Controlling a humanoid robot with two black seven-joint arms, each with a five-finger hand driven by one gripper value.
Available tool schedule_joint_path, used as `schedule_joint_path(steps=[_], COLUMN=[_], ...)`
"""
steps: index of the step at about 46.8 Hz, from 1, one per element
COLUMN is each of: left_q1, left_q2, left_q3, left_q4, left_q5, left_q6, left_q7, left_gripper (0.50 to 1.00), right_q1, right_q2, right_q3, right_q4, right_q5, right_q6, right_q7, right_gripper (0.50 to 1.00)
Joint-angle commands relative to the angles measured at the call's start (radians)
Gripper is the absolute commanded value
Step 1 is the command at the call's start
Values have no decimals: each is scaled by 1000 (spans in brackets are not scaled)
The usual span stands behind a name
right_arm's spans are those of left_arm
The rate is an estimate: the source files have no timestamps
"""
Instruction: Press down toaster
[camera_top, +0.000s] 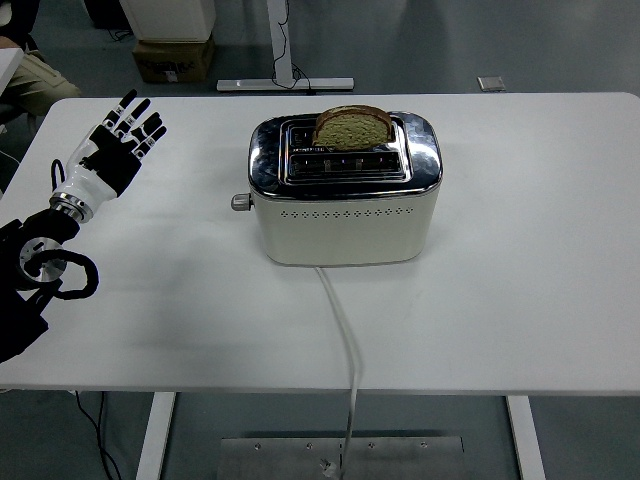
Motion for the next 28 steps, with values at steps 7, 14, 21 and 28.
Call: schedule_joint_path(steps=[7, 14, 21, 28], left_q1=[2, 2, 2, 3], left_q2=[-1, -1, -1, -3], left_q3=[1, 1, -1, -1], left_q4=[0, 0, -1, 0], left_q5=[2, 2, -6, -9], left_q6=[5, 2, 0, 0], left_q7=[1, 1, 1, 1], left_gripper=[1000, 1000, 1000, 1000], right_q1=[0, 0, 0, 0], right_q2=[0, 0, 0, 0], right_q3=[0, 0, 0, 0], right_q4=[0, 0, 0, 0], right_q5=[0, 0, 0, 0], right_q6=[0, 0, 0, 0], right_q7=[0, 0, 0, 0], right_gripper=[998, 998, 1000, 998])
